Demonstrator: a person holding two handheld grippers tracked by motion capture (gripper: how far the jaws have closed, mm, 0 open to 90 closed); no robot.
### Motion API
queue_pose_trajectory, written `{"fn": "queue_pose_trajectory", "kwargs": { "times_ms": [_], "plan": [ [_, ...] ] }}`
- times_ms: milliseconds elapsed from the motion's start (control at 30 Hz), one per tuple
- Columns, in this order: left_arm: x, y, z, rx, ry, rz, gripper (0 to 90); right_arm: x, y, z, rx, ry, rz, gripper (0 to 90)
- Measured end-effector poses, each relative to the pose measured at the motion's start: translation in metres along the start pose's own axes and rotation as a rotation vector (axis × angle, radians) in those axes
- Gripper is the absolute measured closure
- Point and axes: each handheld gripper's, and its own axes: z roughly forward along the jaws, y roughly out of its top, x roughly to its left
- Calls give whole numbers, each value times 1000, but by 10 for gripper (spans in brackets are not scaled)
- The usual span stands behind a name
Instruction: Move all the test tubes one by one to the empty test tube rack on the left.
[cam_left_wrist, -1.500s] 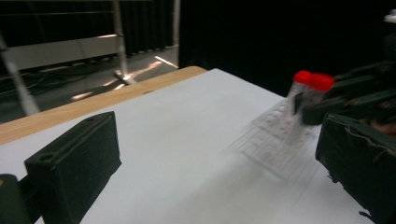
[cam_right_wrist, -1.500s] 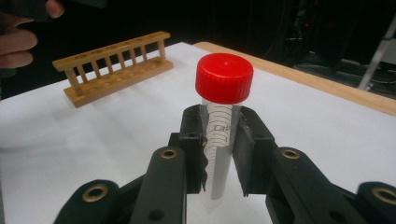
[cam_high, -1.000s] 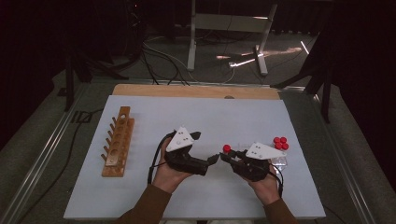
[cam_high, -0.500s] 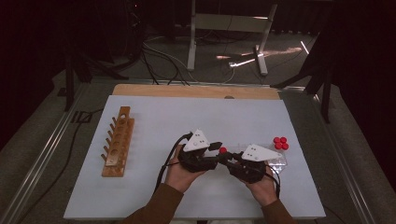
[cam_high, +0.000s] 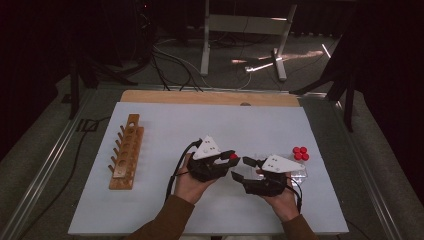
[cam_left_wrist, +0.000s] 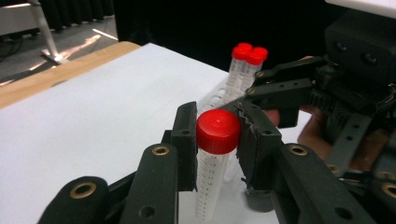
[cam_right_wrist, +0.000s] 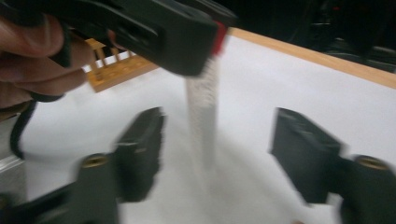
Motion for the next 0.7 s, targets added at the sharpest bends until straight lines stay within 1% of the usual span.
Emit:
{"fn": "queue_pose_trajectory", "kwargs": {
  "times_ms": [33,67,133,233,267,433,533,700],
  "plan": [
    [1,0,-2,-4,7,-2,711,0,0,0,0,0,0,255],
    [3,1,-4,-8,14,-2,712,-1,0,-2,0,-25,9,186],
    [6,2,-9,-19,27,-11,711,-2,0,-4,0,-45,11,146],
    [12,3,-16,-33,52,-16,711,-3,-1,-7,-6,-52,14,130],
    [13,4,-18,-38,62,-17,711,-4,-1,-10,-14,-60,17,80],
    [24,6,-31,-54,111,-28,711,-8,-3,-15,-28,-58,34,69],
    [32,7,-39,-66,140,-35,711,-8,-3,-16,-38,-55,41,45],
    [44,6,-51,-87,176,-44,711,-9,-4,-19,-45,-68,45,24]
  ]
}}
